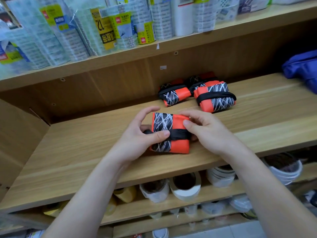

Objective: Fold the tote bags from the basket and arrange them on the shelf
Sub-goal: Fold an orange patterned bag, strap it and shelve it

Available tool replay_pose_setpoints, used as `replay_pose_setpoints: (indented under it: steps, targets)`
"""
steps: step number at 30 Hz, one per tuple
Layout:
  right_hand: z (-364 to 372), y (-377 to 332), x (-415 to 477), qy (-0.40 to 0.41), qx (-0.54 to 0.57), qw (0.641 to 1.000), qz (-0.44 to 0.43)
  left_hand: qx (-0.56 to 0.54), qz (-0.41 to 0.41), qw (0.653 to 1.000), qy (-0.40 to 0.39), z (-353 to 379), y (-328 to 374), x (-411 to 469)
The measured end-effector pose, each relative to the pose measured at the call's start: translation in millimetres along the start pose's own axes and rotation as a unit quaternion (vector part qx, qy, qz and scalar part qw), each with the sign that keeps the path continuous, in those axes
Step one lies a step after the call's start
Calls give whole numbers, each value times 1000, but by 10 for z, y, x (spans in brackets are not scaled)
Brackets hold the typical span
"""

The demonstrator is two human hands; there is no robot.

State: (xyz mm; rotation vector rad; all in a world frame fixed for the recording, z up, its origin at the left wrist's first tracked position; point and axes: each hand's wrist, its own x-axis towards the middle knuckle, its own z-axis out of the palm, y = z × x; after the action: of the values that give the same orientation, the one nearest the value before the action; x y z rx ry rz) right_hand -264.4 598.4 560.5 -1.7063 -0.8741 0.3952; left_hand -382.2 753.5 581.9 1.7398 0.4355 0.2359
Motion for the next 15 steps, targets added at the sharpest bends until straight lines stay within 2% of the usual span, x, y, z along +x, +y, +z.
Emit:
replay_pose_setpoints:
  steps: [2,5,7,8,10,12,15]
  targets:
    - [-126,13,-1,8,-24,1000,-12,-3,19,999,27,0,23,82]
    - [-492,1,2,152,-108,981,-54,-24,12,995,97,-19,27,292]
    - [-786,58,58,218,-185,958,-39,-17,4,993,117,-25,37,436]
    - [-924,120,100,226,-221,949,-12,0,1,993,115,-25,34,505]
    - [-1130,221,178,186,-257,946,59,36,-2,995,96,8,34,616]
    - [-1226,269,229,101,-254,956,105,55,-6,996,63,80,43,701]
    - [-1247,341,303,21,-257,962,86,69,1,996,50,165,60,813]
